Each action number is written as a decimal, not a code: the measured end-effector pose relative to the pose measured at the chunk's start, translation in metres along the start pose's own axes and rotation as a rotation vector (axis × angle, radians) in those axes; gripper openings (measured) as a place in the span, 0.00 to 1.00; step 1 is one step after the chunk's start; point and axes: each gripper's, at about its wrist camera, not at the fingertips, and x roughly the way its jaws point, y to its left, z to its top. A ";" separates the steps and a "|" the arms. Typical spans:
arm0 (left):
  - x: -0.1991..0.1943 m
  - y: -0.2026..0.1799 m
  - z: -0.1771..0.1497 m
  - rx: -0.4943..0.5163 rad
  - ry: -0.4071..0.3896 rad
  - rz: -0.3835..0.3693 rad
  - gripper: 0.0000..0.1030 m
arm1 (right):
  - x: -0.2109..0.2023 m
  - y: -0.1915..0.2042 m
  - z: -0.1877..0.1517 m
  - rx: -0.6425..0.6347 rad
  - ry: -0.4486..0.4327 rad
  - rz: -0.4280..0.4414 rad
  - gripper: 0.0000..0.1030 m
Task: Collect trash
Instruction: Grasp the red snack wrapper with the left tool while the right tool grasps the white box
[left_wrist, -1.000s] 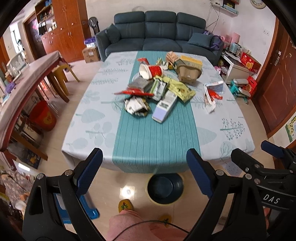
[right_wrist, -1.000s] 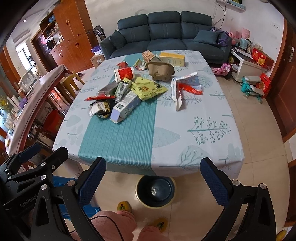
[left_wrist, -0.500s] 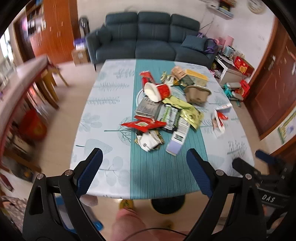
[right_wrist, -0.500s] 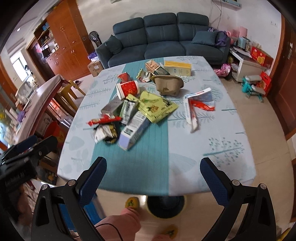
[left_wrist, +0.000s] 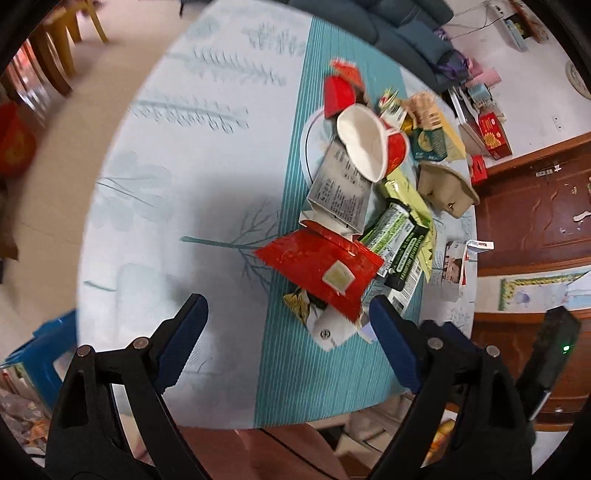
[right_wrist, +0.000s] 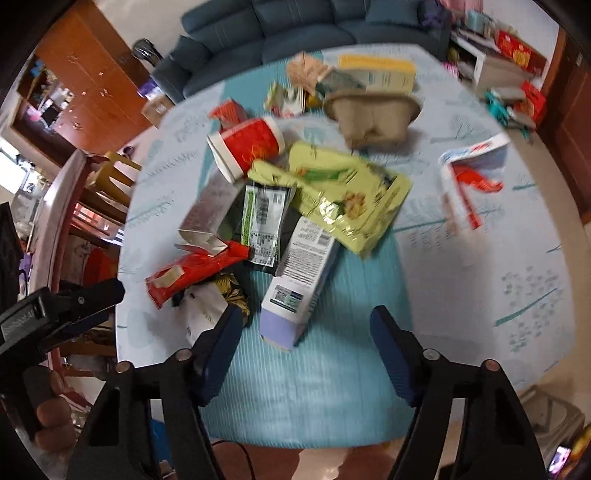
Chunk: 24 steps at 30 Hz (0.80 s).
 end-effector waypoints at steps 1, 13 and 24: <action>0.009 0.002 0.005 -0.007 0.026 -0.010 0.85 | 0.008 0.002 0.002 0.009 0.008 -0.008 0.69; 0.075 0.005 0.037 -0.048 0.200 -0.133 0.54 | 0.069 0.011 0.017 0.126 0.060 -0.020 0.48; 0.064 -0.018 0.039 0.077 0.203 -0.152 0.00 | 0.054 0.012 0.010 0.151 0.056 -0.025 0.36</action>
